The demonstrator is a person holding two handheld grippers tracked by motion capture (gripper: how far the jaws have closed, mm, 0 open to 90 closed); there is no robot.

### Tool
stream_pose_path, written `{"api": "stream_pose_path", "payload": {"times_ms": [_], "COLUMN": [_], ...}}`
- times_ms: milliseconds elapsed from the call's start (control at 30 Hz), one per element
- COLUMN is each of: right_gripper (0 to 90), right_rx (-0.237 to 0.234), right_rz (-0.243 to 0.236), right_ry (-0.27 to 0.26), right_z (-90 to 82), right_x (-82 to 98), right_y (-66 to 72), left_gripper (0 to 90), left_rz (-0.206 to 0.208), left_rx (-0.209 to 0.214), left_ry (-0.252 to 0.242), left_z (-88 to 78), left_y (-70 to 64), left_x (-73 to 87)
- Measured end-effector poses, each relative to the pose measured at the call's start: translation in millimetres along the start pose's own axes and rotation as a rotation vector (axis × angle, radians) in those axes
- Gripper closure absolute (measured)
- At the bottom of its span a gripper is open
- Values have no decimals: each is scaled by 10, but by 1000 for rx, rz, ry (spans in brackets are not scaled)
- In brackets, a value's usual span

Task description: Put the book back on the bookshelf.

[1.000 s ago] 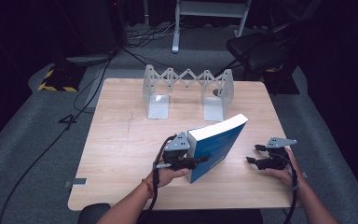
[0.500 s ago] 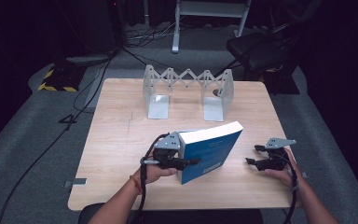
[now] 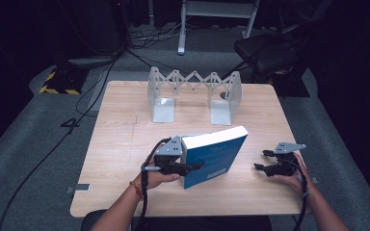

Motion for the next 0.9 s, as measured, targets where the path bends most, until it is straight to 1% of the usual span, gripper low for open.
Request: {"api": "stream_pose_path", "payload": {"times_ms": [33,67,100,133,167,200,267,300,367,400,467,533,600,667,767,900], "right_gripper": [250,253,264,264,266,275,278,279,288,294,295,298,300,302,302,302], "right_rx": [0,0,-13,-13,-22,-44,-61,-67,-77,-86,-98,-120,-138,-155,-189,-222], "right_rz": [0,1,-5,-5,-12,-23,-31,-35,-43,-45,-54,-65,-90,-115,-144,-186], "right_ry": [0,0,8,8,8,10,4,-2,-19,-36,-52,-78,-100,-120,-157,-178], "right_z": [0,1,2,2,9,28,35,37,31,27,21,10,-4,-15,-17,9], "right_x": [0,-2,-9,-9,-15,-35,-69,-95,-145,-183,-232,-316,-416,-516,-691,-834], "right_y": [0,6,34,34,50,88,125,146,180,209,249,319,389,451,574,714], "left_gripper": [542,542,519,504,504,496,492,484,461,459,450,439,441,438,431,421], "left_rz": [0,11,18,18,18,30,43,44,58,62,65,80,88,105,105,111], "left_rx": [0,-11,-28,-28,-36,-51,-59,-63,-75,-79,-88,-99,-104,-119,-129,-137], "left_ry": [0,8,14,14,17,24,36,44,70,78,80,99,109,125,133,159], "left_z": [0,-4,-8,-8,-10,-21,-34,-38,-49,-54,-66,-80,-93,-102,-107,-108], "left_y": [0,-4,-3,-3,-3,-12,-16,-19,-23,-25,-32,-36,-49,-63,-76,-85], "left_x": [0,-4,-10,-10,-9,-1,17,31,73,85,96,113,134,159,180,218]}}
Point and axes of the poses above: each handheld gripper's, and its own axes: z roughly forward along the jaws, x roughly out of its underside, y roughly to its left, the point moved 6 cm from there along z, roughly forward along the jaws, and after that the axes turned 12 degrees about -y, right-handed, at the moved point
